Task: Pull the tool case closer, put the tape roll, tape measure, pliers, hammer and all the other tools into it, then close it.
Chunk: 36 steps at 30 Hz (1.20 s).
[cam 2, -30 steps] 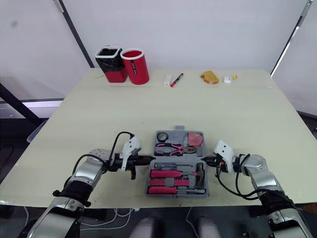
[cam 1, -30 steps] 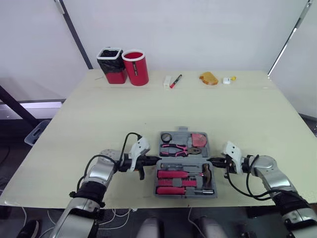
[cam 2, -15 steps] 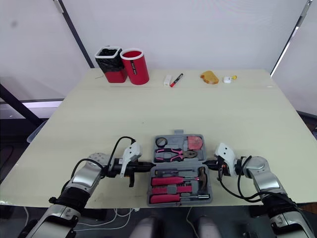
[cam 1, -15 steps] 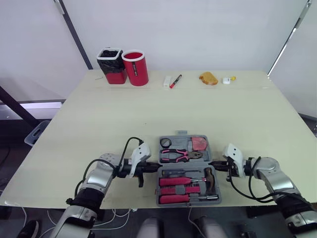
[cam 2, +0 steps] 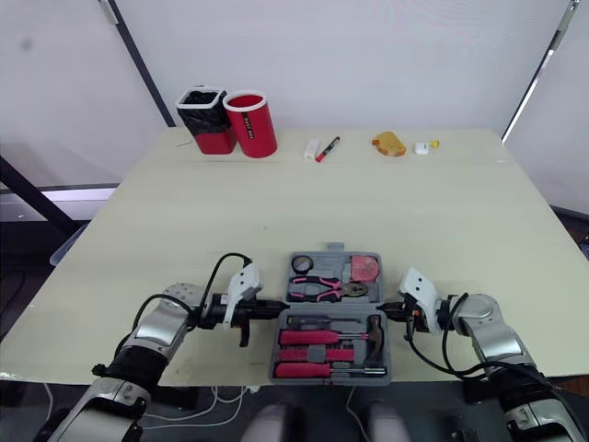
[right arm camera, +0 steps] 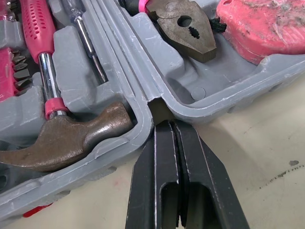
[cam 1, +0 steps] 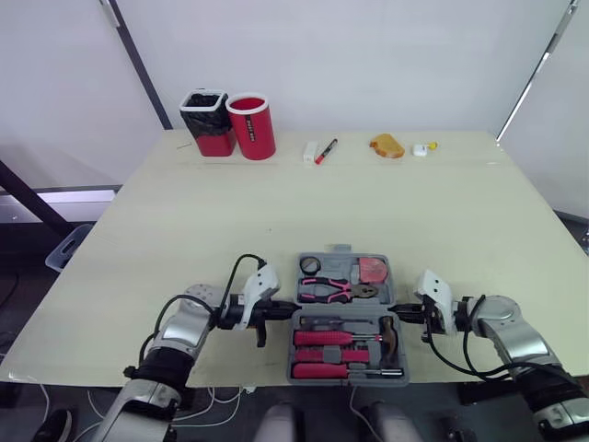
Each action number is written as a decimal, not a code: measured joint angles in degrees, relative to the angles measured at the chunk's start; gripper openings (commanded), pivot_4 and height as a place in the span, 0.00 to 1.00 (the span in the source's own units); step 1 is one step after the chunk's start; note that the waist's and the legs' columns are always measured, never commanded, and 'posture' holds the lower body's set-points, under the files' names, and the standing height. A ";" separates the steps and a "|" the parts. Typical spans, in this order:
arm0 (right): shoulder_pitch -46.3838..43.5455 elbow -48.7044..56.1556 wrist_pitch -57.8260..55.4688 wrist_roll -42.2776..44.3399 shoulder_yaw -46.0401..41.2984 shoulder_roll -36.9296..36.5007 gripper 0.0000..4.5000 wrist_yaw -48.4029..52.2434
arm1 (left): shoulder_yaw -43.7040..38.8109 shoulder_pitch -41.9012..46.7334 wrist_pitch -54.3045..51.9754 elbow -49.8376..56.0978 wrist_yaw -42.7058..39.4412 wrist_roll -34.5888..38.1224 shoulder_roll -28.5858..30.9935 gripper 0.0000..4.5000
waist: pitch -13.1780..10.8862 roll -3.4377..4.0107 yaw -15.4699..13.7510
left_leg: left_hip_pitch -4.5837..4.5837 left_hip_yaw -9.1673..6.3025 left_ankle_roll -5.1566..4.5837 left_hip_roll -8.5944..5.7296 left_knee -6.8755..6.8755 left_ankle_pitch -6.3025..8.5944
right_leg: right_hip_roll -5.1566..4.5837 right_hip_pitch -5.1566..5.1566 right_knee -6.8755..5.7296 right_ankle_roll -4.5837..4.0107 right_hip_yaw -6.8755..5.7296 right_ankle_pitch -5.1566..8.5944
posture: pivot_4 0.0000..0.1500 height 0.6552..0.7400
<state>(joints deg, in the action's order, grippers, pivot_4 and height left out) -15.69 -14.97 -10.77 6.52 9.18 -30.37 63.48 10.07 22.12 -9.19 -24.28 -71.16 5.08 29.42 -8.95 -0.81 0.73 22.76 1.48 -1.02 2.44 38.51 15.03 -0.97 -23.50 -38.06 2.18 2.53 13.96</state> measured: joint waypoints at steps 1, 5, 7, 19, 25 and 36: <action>-0.01 -0.13 0.17 -0.02 -0.02 0.11 0.00 -0.13 | 0.00 0.08 0.14 -0.21 0.02 0.00 0.00 0.01 | 0.00 0.00 0.00 | -0.01 -0.01 0.00 0.00 0.02 0.00 | 0.01 0.00 -0.02 0.00 0.00 0.00 | 1.00 1.00; -0.22 -1.05 1.12 -0.06 -0.04 0.52 0.00 -0.42 | -0.03 0.30 1.25 -1.23 0.01 0.00 0.00 0.01 | 0.01 0.01 0.04 | -0.07 -0.01 0.00 0.00 0.03 -0.01 | 0.02 0.02 -0.06 0.00 0.02 -0.01 | 1.00 1.00; -0.35 -1.33 1.19 -0.06 -0.03 0.62 0.00 -0.43 | -0.04 0.30 1.50 -1.40 0.02 0.00 0.01 0.01 | 0.03 0.01 0.05 | -0.09 -0.01 0.00 0.00 0.03 -0.01 | 0.02 0.02 -0.07 -0.01 0.02 -0.01 | 1.00 1.00; -0.48 -1.84 2.24 -0.63 -0.04 0.95 0.00 -0.69 | -0.36 0.28 3.03 -2.46 0.16 0.02 -0.21 0.01 | 0.10 0.06 0.05 | -0.10 -0.02 -0.01 0.00 0.04 -0.01 | 0.03 0.02 -0.09 -0.01 0.03 -0.01 | 1.00 1.00; -0.49 -1.85 2.25 -0.75 -0.04 0.97 0.00 -0.92 | -0.53 0.49 3.34 -3.09 0.20 0.02 -0.45 0.01 | 0.14 0.10 0.05 | -0.11 -0.02 -0.01 0.00 0.05 -0.02 | 0.03 0.02 -0.11 -0.01 0.03 -0.01 | 1.00 1.00; -0.89 -2.56 2.49 -0.94 -0.04 1.25 0.00 -1.30 | -0.53 1.22 3.65 -4.44 0.45 -0.04 -0.80 0.01 | 0.23 0.15 0.04 | -0.12 -0.06 -0.01 0.00 0.10 -0.02 | 0.05 0.04 -0.12 -0.01 0.03 -0.01 | 1.00 1.00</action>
<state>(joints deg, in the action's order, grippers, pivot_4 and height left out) -16.59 -17.52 -8.28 5.57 9.15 -29.12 62.18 9.55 23.34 -5.54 -28.72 -70.71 5.04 28.63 -8.72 -0.66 0.77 22.64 1.42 -1.03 2.44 38.60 15.01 -0.92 -23.47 -38.18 2.17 2.56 13.95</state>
